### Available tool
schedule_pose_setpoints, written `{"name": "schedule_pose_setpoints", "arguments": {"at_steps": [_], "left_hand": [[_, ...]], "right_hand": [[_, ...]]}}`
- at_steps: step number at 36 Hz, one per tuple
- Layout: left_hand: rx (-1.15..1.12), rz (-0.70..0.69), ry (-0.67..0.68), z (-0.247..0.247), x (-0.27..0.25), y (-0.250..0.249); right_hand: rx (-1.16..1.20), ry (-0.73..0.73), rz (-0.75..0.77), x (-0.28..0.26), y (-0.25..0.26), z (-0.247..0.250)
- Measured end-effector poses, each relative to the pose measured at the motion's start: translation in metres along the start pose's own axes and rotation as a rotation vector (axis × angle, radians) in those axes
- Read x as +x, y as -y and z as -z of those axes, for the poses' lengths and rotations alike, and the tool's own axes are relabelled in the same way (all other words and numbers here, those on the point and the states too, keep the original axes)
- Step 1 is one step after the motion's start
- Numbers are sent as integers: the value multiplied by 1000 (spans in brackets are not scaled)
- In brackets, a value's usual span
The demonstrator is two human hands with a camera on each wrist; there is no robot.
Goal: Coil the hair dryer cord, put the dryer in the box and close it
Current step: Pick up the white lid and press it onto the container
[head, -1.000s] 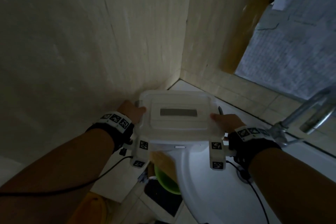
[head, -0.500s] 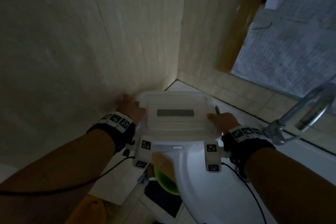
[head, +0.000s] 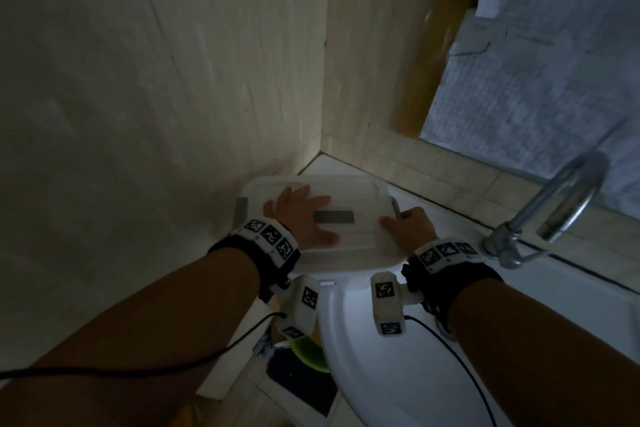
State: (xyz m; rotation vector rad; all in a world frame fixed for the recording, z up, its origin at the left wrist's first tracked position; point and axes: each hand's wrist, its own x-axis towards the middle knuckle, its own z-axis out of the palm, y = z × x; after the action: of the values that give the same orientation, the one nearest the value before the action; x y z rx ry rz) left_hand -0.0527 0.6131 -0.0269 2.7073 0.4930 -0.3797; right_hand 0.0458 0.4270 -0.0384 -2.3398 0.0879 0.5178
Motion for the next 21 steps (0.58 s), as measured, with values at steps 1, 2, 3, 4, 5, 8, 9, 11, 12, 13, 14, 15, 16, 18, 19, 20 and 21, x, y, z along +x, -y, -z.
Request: {"name": "schedule_pose_setpoints", "arguments": {"at_steps": [1,2,3,4,5,8,9,11,12,13,14,15,16,18,19,20,21], "left_hand": [[-10,4,7,0,0,1],[-19,8,12,1,0,2],[-27,12,17,2,0,3],[-32,14,21,2,0,3],[-36,16,22,3,0,3],[-61,31,22,4,1,0],[-68,35,23,4,1,0],[-75,38,21,4,1,-1],[-80,40,19,5,1,-1],[-86,43,18,5,1,-1],[-90,46,19,5,1,-1],[-90,47,21,5,0,-1],[-89,49,24,5,0,-1],[-85,50,30,6,0,-1],[-84,50,32,6,0,-1],[-84,50,33,6,0,-1],[-87,50,35,7,0,-1]], "right_hand": [[0,-2,5,0,0,0],[-1,-6,10,-1,0,0],[-5,-11,15,-2,1,0],[-12,-14,21,-3,2,1],[-19,-13,25,-4,3,1],[-40,-11,33,-4,5,1],[-45,-11,35,-4,5,1],[-50,-13,39,-5,5,1],[-51,-14,40,-5,5,1],[-50,-15,41,-5,5,1],[-48,-14,41,-6,5,1],[-47,-13,40,-6,6,1],[-50,-10,39,-6,6,2],[-56,-11,39,-7,7,2],[-53,-15,39,-7,8,2],[-48,-18,40,-8,8,2],[-43,-18,43,-8,8,2]]}}
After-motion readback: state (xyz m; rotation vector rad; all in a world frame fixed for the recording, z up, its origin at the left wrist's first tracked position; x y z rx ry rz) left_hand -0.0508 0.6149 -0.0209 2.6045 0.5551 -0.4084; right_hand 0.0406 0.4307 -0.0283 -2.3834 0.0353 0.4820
